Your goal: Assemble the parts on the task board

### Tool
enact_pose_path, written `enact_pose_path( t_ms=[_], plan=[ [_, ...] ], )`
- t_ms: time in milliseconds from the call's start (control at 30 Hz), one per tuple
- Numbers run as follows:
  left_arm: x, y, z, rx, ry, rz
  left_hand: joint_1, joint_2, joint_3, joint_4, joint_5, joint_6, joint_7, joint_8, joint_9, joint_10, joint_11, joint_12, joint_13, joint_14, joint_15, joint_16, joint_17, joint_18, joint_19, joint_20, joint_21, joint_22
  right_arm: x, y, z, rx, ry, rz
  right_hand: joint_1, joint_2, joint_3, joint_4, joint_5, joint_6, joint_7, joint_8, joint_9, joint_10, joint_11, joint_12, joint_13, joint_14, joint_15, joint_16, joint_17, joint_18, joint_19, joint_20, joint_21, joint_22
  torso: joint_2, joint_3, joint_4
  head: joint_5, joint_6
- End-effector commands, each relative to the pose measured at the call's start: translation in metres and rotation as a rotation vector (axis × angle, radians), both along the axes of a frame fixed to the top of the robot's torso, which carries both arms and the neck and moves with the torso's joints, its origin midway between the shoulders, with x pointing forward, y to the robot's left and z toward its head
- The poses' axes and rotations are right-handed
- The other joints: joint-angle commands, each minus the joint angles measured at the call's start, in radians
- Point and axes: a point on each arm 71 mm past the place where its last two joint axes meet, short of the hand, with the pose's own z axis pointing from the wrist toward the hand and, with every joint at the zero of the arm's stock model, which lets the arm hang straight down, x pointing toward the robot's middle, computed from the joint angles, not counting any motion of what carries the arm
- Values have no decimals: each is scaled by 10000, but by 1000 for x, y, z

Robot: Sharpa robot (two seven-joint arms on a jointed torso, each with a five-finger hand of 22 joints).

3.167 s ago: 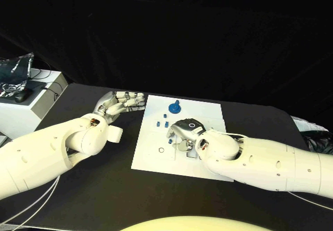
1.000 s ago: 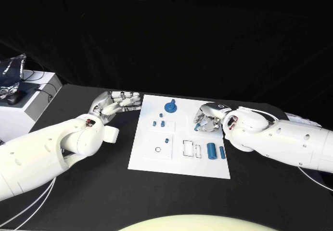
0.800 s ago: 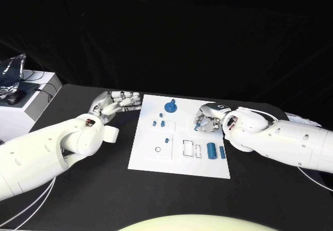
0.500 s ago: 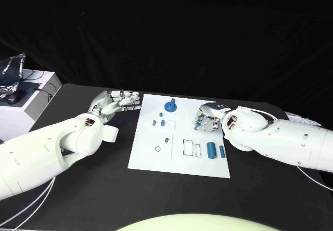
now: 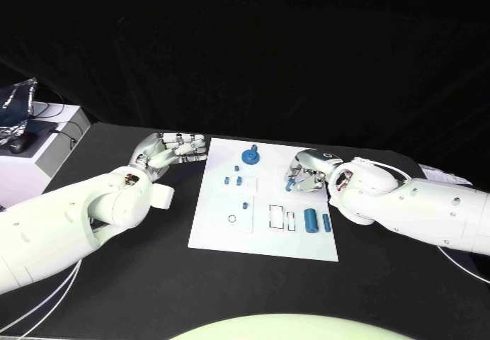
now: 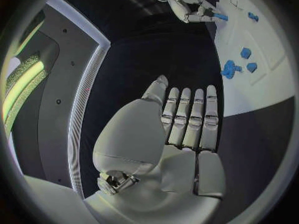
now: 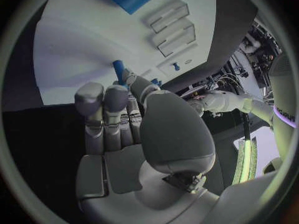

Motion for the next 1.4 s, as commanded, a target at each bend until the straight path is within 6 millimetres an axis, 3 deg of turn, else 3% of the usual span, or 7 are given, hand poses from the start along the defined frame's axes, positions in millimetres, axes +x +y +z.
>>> enact_pose_path(
  t_ms=[33,233,467,700,867,1033,1400],
  plan=[
    [0,-2,0,-93,-4,-95,65,7,57,-2,-23,14,6,-1,6,3,1,-6,-2,-20,-25,0,-10,111,62,6,5,-3,0,1,12,657,-389,-189,139,227,98,-17,-28,37,39,5,22,814,-433,20,51,11,-75,33,8,-49,132,-100,281,977,8,0,-15,22,1],
    [1,-3,0,-100,25,-123,61,10,58,4,-26,9,1,2,7,-7,4,-5,-1,-25,-21,0,-10,112,61,8,1,-4,-8,16,33,680,-818,311,127,215,102,-22,66,46,41,11,29,826,-430,27,53,12,-73,44,17,-44,104,-99,375,978,12,13,-22,52,10],
    [1,-5,-1,-116,50,-165,67,9,61,2,-24,12,-2,2,8,-13,4,-6,-2,-32,-19,0,-10,114,59,11,-4,-6,-22,49,44,718,-945,1325,111,205,104,-28,76,62,33,14,34,827,-433,26,53,11,-73,55,23,-40,89,-96,449,981,8,-4,-1,88,33],
    [2,-8,-2,-141,144,-294,28,-15,33,26,-25,-7,18,-1,6,-27,14,-6,-1,-45,-13,-4,-11,117,57,16,-10,-7,-38,95,38,777,-1310,2514,110,203,104,-46,166,52,58,11,34,827,-424,27,53,11,-70,58,22,-34,70,-95,475,976,0,4,-19,206,29],
    [2,-11,-3,-182,197,-419,9,-24,3,45,-20,-28,22,-1,6,-55,23,-5,-1,-70,-4,-5,-11,116,47,24,-17,-10,-46,120,29,693,-1456,2996,90,198,116,-68,243,51,58,11,35,826,-421,26,53,7,-68,53,15,-20,59,-93,449,964,4,-28,40,260,33],
    [2,-14,-3,-213,229,-505,19,-21,-28,53,-23,-39,39,-2,6,-68,30,-4,-1,-78,-4,-4,-11,121,38,32,-22,-11,-49,131,20,654,-1403,3139,47,176,138,-102,477,44,68,11,35,818,-413,26,52,7,-64,49,5,-6,49,-90,429,954,9,-37,28,308,33],
    [3,-16,-4,-217,264,-539,35,-9,-47,55,-24,-40,35,3,8,-69,29,0,-1,-82,-2,-2,-10,114,3,44,-39,-17,-58,140,0,631,-468,3237,-44,225,110,-226,588,26,74,10,44,809,-408,26,53,12,-64,60,-38,-86,75,-85,1273,1093,31,-1,24,451,-65]
  ],
)
